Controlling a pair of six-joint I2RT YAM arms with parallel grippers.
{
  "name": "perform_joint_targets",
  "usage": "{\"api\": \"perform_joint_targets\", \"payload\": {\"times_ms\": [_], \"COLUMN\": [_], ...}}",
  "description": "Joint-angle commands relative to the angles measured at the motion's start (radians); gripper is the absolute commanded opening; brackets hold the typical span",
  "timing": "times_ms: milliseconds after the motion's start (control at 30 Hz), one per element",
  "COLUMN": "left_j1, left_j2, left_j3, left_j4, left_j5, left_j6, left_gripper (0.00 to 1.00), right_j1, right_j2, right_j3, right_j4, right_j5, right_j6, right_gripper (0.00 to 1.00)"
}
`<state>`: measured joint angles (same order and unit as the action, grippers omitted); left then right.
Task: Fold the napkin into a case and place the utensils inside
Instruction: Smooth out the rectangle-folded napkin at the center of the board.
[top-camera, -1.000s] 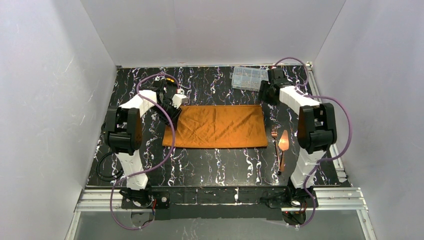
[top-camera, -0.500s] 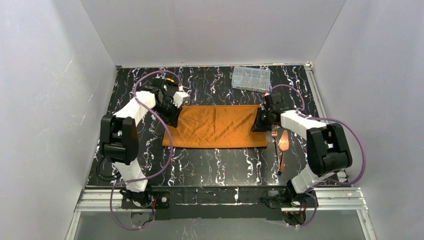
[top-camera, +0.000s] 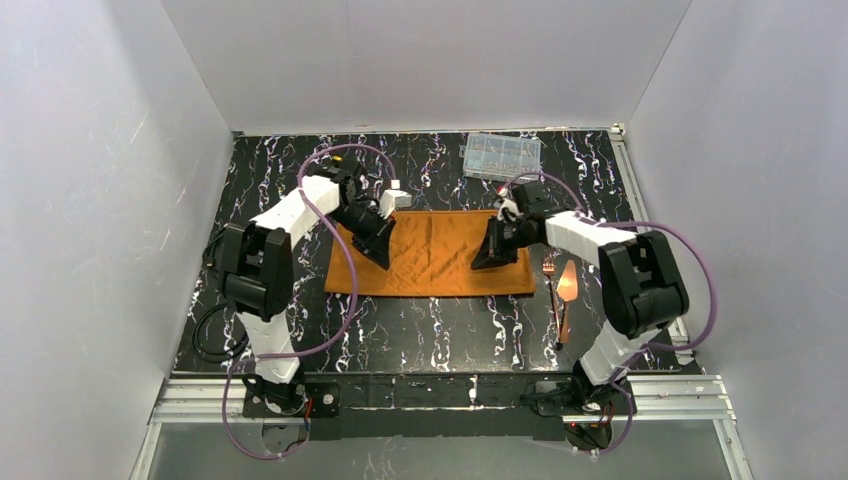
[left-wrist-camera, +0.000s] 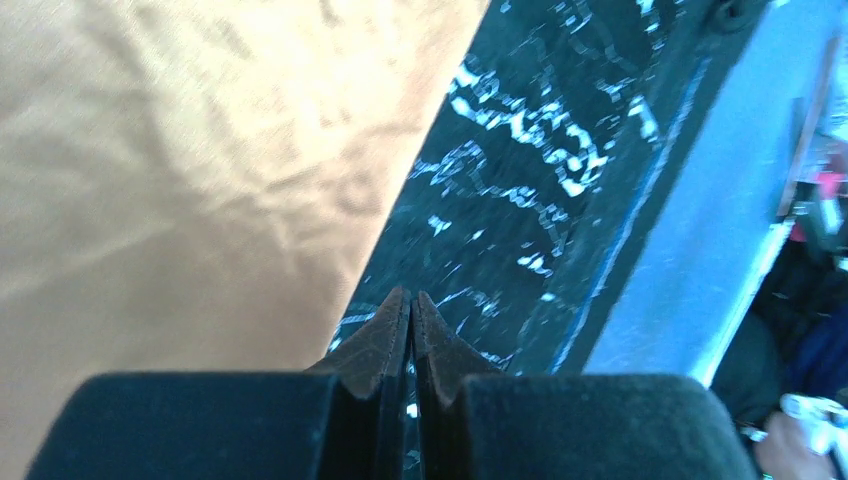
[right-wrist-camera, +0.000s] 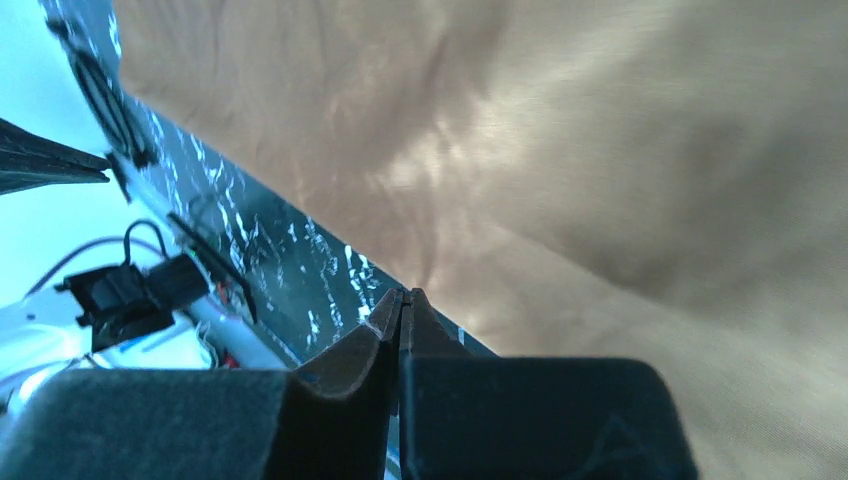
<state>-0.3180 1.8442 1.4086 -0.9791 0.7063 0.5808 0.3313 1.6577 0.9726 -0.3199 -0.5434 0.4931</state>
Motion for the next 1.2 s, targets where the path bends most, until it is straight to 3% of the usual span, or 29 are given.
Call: {"api": "perform_joint_targets", "payload": {"times_ms": [0,300,667,967,1167], "left_j1": [-0.080,-0.183,-0.266,-0.257,-0.194], "left_j2": [0.105,0.227,0.225,0.256,0.263], "left_j3": [0.058,0.081,0.001,-0.003,-0.011], "left_j4": [-0.078,0.007,0.182,0.169,0.122], "left_j5": [0.205,0.297,0.067,0.022,0.025], "left_j6": [-0.114,-0.211,-0.291,-0.287,-0.277], "left_gripper": [0.02,0.00,0.00,0.00,0.00], "right_j1": [0.103,0.147,0.173,0.167,0.149], "right_j2": [0.112,0.216,0.303,0.314,0.313], "right_j3": [0.090,0.141,0.151,0.127,0.119], "right_j4": [-0.108,-0.172,-0.219,-0.207,-0.207], "right_j5": [-0.132,-0.180,-0.145,-0.128,-0.131], "right_j6": [-0.043,-0.077,-0.128,-0.122,-0.128], "right_gripper": [0.09,0.03,0.01,0.01,0.01]}}
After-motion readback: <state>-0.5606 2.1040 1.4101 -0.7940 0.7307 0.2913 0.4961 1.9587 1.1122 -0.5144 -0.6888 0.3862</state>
